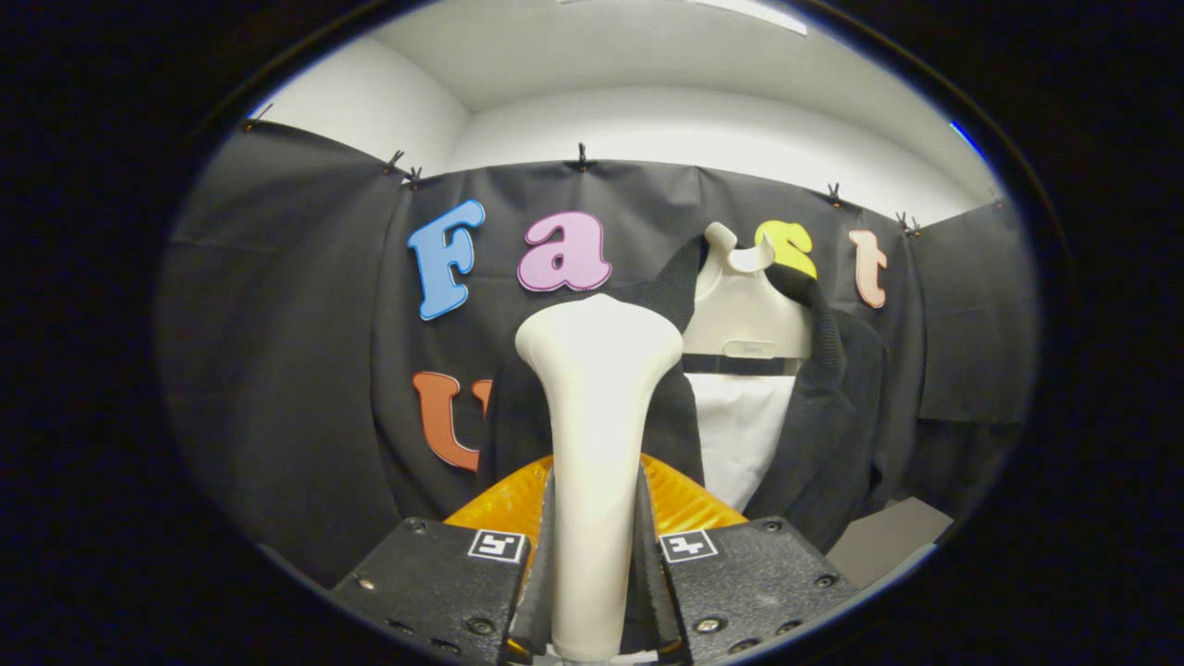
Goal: Iron the clothes twice with a garment steamer, once on the left side and once on the right side.
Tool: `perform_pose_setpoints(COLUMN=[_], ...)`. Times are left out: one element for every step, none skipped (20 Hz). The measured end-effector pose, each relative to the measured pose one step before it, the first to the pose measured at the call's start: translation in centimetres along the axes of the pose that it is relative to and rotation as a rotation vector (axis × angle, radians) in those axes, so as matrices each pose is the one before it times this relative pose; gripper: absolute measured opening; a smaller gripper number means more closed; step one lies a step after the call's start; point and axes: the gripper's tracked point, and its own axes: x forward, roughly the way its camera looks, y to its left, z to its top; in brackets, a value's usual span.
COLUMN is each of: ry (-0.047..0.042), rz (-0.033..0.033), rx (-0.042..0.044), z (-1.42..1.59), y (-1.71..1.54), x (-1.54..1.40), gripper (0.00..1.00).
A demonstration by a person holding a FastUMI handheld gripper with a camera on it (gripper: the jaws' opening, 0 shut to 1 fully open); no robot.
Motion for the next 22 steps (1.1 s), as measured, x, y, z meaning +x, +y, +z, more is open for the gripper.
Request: perform_pose_setpoints(ry=[0.00406, 0.00622, 0.01079, 0.00834, 0.00694, 0.00548, 0.00529, 0.00828, 0.0081, 0.01055, 0.01104, 0.01028, 0.01414, 0.01402, 0.01337, 0.00845, 0.01053, 0.00763, 0.00503, 0.0067, 0.00758, 0.00873], rz=[-0.00711, 0.00127, -0.00095, 0.00039, -0.00149, -0.00316, -0.00447, -0.00397, -0.00034, -0.00217, -0.00057, -0.0011, 0.0007, 0.00157, 0.00175, -0.00072, -0.00082, -0.00002, -0.00026, 0.00013, 0.00128, 0.0018], rx=[-0.00645, 0.00151, 0.00756, 0.00866, 0.00492, 0.00251, 0.00076, -0.00093, 0.00409, 0.00151, 0.00114, 0.0009, 0.00007, 0.00369, -0.00008, 0.00031, -0.00364, -0.001, -0.00278, -0.00475, -0.00144, -0.00275], z=[-0.399, -0.363, -0.693, -0.628, -0.662, -0.542, -0.616, -0.579, -0.665, -0.678, -0.877, -0.799, -0.907, -0.876, -0.899, -0.696, -0.836, -0.694, -0.654, -0.681, -0.678, -0.704], y=[-0.042, 0.091, -0.05, -0.091, -0.089, -0.162, -0.29, -0.301, -0.182, -0.203, -0.027, -0.135, -0.123, -0.097, -0.074, -0.156, -0.096, -0.066, -0.065, 0.026, -0.065, 0.031], x=[0.189, 0.077, -0.043, -0.099, -0.148, -0.133, -0.106, -0.122, -0.085, -0.096, -0.044, -0.126, -0.059, -0.011, -0.059, -0.091, -0.037, -0.031, -0.081, -0.043, -0.015, 0.026], gripper=[0.4, 0.4, 0.4, 0.4, 0.4, 0.4, 0.4, 0.4, 0.4, 0.39, 0.39, 0.4, 0.4, 0.4, 0.4, 0.39, 0.4, 0.4, 0.39, 0.4, 0.4, 0.4])
